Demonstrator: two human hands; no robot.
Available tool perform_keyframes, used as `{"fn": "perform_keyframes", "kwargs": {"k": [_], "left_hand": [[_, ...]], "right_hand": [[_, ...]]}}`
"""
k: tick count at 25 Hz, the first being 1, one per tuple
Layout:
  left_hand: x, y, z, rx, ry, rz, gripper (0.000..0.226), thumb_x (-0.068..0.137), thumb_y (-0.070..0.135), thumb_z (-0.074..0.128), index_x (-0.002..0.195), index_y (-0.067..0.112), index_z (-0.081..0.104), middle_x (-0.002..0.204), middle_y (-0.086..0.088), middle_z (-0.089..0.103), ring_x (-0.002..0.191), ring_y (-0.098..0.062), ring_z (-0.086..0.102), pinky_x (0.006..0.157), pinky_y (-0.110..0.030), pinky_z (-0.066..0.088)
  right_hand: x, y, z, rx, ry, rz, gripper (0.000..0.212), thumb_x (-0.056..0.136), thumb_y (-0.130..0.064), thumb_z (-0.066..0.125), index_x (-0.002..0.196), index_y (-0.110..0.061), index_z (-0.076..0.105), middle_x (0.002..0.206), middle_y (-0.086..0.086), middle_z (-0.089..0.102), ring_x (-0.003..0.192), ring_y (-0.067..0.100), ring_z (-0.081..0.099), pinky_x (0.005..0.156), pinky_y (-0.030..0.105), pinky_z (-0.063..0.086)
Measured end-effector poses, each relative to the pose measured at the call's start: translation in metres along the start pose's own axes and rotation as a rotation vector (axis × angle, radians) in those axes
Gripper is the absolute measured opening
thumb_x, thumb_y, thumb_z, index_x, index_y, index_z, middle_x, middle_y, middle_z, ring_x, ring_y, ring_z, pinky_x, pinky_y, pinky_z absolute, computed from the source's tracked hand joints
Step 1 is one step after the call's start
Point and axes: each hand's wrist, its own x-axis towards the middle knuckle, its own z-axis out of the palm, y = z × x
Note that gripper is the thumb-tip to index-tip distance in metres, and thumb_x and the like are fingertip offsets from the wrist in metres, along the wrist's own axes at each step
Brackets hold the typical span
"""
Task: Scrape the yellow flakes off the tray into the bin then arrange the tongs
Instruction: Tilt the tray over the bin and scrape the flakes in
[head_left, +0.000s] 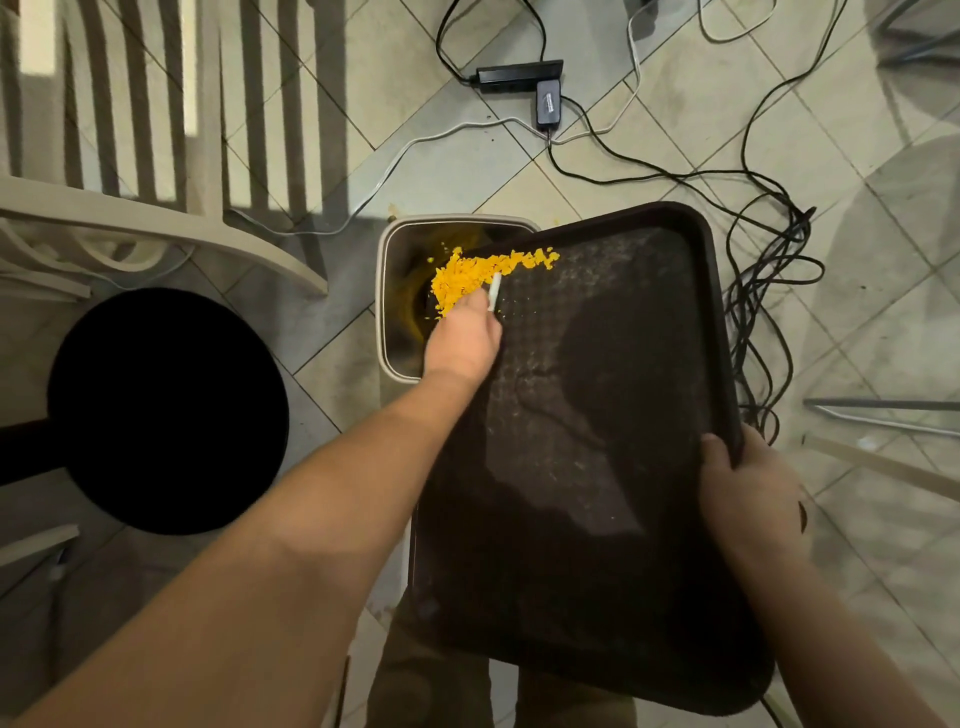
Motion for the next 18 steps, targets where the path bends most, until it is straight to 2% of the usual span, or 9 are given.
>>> {"fn": "perform_keyframes", "kwargs": {"k": [2, 4, 8, 14, 16, 18], "left_hand": [[0.0, 0.025, 0.004, -0.064, -0.008, 0.134, 0.016, 0.092, 0.015, 0.045, 0.099, 0.003, 0.052, 0.102, -0.018, 0.06, 0.09, -0.037, 0.057, 0.072, -0.04, 0.045], [0.005, 0.05, 0.01, -0.094, -0.017, 0.198, 0.015, 0.091, 0.014, 0.046, 0.097, 0.003, 0.053, 0.101, -0.017, 0.06, 0.09, -0.037, 0.058, 0.072, -0.041, 0.045], [0.022, 0.061, 0.013, -0.108, 0.005, 0.108, 0.016, 0.09, 0.013, 0.046, 0.099, 0.003, 0.054, 0.101, -0.018, 0.062, 0.091, -0.037, 0.059, 0.073, -0.039, 0.046], [0.02, -0.01, -0.004, -0.115, 0.06, -0.193, 0.019, 0.089, 0.013, 0.046, 0.103, 0.003, 0.056, 0.102, -0.023, 0.062, 0.094, -0.039, 0.06, 0.08, -0.038, 0.05], [0.018, -0.017, -0.008, -0.157, 0.081, -0.149, 0.017, 0.089, 0.014, 0.048, 0.098, 0.002, 0.056, 0.095, -0.022, 0.063, 0.087, -0.037, 0.06, 0.078, -0.039, 0.052], [0.018, -0.003, -0.007, -0.207, 0.048, -0.01, 0.015, 0.088, 0.013, 0.05, 0.095, 0.002, 0.057, 0.09, -0.021, 0.063, 0.083, -0.035, 0.059, 0.074, -0.038, 0.051]], "right_hand": [[0.0, 0.001, 0.0, 0.022, 0.007, 0.004, 0.022, 0.094, -0.022, 0.047, 0.111, -0.016, 0.059, 0.084, 0.002, 0.058, 0.08, 0.017, 0.048, 0.073, 0.033, 0.037], [-0.001, 0.0, 0.0, 0.026, 0.004, 0.002, 0.023, 0.094, -0.022, 0.047, 0.112, -0.017, 0.059, 0.079, -0.002, 0.056, 0.079, 0.016, 0.047, 0.073, 0.032, 0.036], [0.001, 0.0, -0.002, 0.016, -0.014, -0.015, 0.025, 0.094, -0.024, 0.046, 0.116, -0.018, 0.058, 0.078, -0.005, 0.051, 0.08, 0.016, 0.047, 0.072, 0.032, 0.036], [0.008, -0.002, -0.014, -0.003, -0.032, -0.042, 0.026, 0.094, -0.023, 0.045, 0.116, -0.017, 0.058, 0.082, -0.001, 0.055, 0.084, 0.021, 0.053, 0.079, 0.038, 0.044], [0.009, -0.002, -0.017, -0.011, -0.019, -0.047, 0.027, 0.094, -0.024, 0.045, 0.117, -0.019, 0.057, 0.082, -0.003, 0.055, 0.083, 0.019, 0.051, 0.079, 0.04, 0.044], [0.01, -0.003, -0.02, -0.014, -0.001, -0.064, 0.028, 0.094, -0.023, 0.046, 0.118, -0.016, 0.057, 0.086, 0.002, 0.057, 0.083, 0.02, 0.051, 0.077, 0.037, 0.041]]}}
